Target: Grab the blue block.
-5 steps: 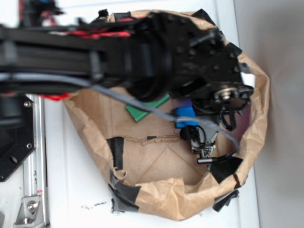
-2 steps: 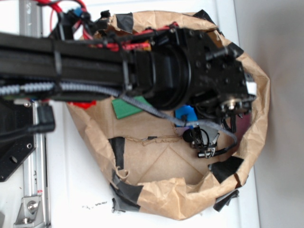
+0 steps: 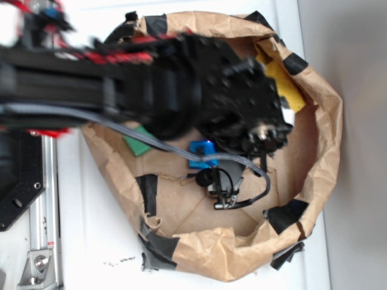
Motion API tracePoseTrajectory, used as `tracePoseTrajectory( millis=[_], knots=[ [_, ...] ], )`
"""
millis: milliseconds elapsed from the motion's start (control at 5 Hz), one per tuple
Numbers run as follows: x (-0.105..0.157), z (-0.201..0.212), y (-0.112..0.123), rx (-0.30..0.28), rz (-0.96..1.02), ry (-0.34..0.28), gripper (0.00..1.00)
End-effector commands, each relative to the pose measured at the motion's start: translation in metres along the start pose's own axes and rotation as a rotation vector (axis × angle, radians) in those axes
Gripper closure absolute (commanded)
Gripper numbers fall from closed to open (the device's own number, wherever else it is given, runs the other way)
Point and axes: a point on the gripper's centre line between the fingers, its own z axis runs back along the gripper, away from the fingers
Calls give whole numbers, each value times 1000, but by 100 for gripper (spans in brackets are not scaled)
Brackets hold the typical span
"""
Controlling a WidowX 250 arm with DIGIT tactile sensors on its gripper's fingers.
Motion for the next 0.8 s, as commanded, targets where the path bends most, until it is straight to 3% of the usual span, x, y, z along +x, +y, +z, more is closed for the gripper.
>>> tracePoseTrajectory(
  millis=[0, 200, 400, 600],
  knots=[
    [-4, 118, -16, -2, 87, -24, 100],
    [-9, 126, -32, 45, 66, -89, 100],
    [-5, 130, -35, 52, 71, -121, 100],
    [-2, 123, -30, 106, 130, -167, 100]
  ],
)
